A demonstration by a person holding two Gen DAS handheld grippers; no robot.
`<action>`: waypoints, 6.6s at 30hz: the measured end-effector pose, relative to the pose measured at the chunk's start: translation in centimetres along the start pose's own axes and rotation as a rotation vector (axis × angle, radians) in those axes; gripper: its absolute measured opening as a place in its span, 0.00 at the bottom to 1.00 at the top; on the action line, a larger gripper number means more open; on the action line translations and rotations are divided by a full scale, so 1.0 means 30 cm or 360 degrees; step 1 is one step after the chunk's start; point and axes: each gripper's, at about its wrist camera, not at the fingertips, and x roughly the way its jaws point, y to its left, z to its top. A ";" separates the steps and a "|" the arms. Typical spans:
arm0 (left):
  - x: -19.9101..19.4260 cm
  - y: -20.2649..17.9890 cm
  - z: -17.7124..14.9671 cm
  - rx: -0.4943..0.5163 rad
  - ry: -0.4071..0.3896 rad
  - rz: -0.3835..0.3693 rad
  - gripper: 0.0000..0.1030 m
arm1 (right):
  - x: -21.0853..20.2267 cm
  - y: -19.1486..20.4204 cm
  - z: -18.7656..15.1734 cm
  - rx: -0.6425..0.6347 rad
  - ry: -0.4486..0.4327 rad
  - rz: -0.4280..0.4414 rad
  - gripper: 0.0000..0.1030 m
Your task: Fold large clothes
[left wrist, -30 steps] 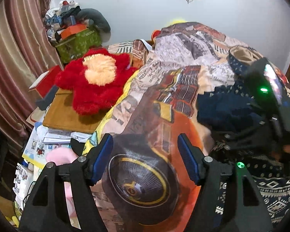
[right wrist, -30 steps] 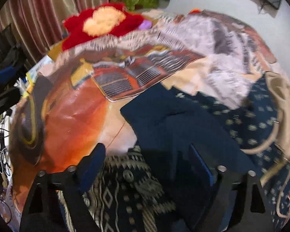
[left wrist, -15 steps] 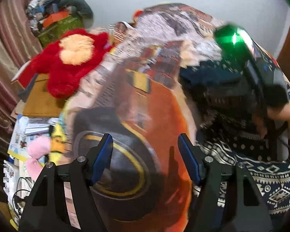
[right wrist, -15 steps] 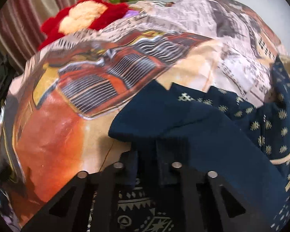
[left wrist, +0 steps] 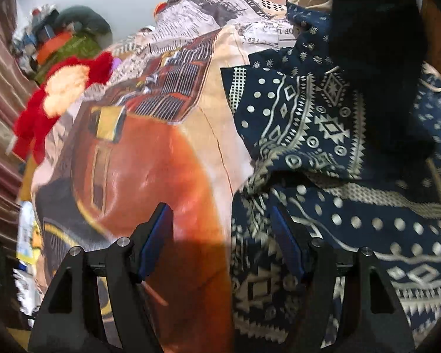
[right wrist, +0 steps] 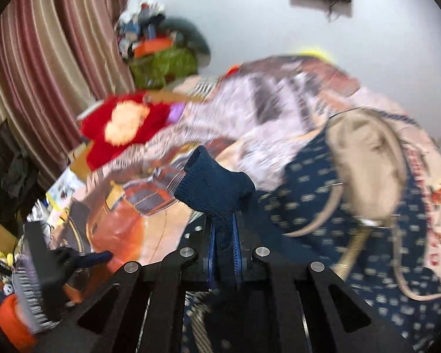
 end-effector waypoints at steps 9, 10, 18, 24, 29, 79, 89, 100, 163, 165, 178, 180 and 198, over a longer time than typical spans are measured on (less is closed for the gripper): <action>0.032 -0.018 0.053 -0.0156 -0.0033 0.0272 0.67 | -0.331 -0.251 -0.070 0.0146 -0.0209 -0.0135 0.08; 0.031 -0.008 0.054 -0.0193 -0.0035 0.0279 0.67 | -0.356 -0.290 -0.088 0.0185 -0.0213 -0.0143 0.08; 0.040 -0.009 0.055 -0.0213 -0.0008 0.0429 0.68 | -0.442 -0.556 -0.277 0.0446 -0.0140 -0.0212 0.08; 0.042 -0.034 0.034 -0.0205 0.0042 0.0465 0.68 | -0.399 -0.678 -0.430 0.0589 -0.0001 -0.0233 0.08; 0.030 -0.053 0.003 -0.0155 0.0090 0.0462 0.68 | -0.365 -0.723 -0.538 0.0675 0.0130 -0.0224 0.08; -0.013 -0.868 0.397 0.0045 0.0326 -0.0678 0.74 | -0.725 -1.344 -1.126 0.1885 0.0047 -0.0121 0.70; -0.034 -0.911 0.390 0.0108 0.0275 -0.0622 0.75 | -0.711 -1.406 -1.131 0.1908 -0.0048 -0.0218 0.16; -0.216 -0.833 0.397 0.0100 0.0076 -0.0570 0.74 | -0.981 -1.269 -0.880 0.1555 -0.0436 -0.0297 0.07; -0.583 -0.596 0.272 0.0195 -0.0354 -0.0420 0.74 | -0.658 -0.570 -0.502 0.0468 0.0137 -0.0215 0.67; -0.559 -0.699 0.282 0.0284 -0.0320 -0.0454 0.74 | -0.716 -0.624 -0.529 0.0489 0.0102 -0.0277 0.68; -0.305 -1.183 0.287 0.0689 -0.0036 -0.0497 0.73 | -0.736 -0.844 -0.716 0.0611 0.0200 -0.0407 0.69; -0.282 -1.190 0.292 0.0682 -0.0041 -0.0470 0.59 | -0.706 -0.845 -0.719 0.0576 0.0229 -0.0413 0.70; -0.463 -0.739 0.487 0.0213 -0.0455 -0.0372 0.04 | -0.431 -0.744 -0.616 0.0452 0.0422 -0.0275 0.70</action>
